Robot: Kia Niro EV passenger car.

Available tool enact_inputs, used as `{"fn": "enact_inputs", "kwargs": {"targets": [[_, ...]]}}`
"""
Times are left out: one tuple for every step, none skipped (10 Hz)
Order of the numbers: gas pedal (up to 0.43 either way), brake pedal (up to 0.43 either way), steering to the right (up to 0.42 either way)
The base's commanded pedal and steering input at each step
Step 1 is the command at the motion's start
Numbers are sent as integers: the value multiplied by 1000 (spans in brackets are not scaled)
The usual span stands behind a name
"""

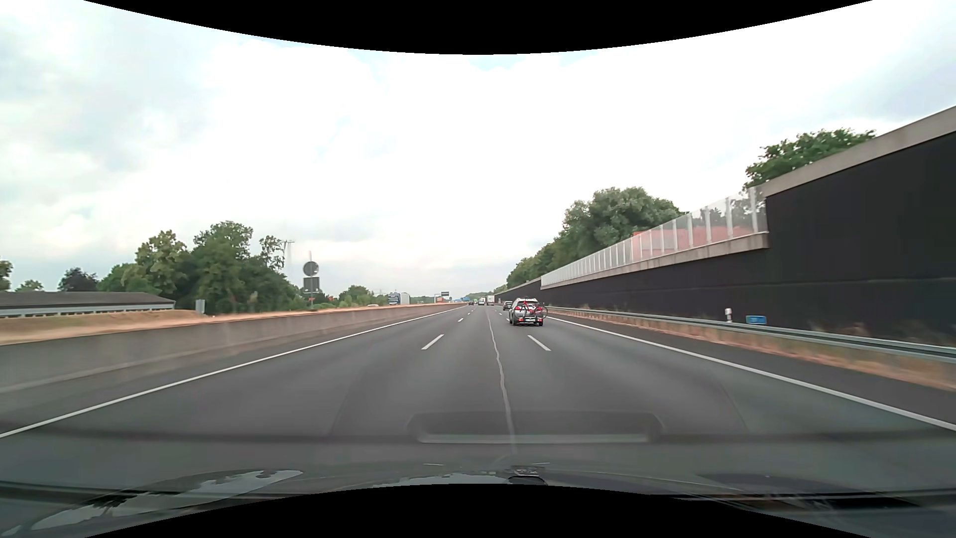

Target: Follow the waypoints while adhering to traffic rules and regulations

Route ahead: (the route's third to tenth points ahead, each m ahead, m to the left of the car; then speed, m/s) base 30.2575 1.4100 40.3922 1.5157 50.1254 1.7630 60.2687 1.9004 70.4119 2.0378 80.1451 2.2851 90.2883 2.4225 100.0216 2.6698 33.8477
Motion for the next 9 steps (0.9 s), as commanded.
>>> {"fn": "enact_inputs", "kwargs": {"targets": [[0, 18, -4], [0, 0, -4], [0, 0, -4], [0, 0, -4], [0, 0, -4], [0, 0, -4], [0, 0, -4], [47, 0, -4], [110, 0, -4]]}}
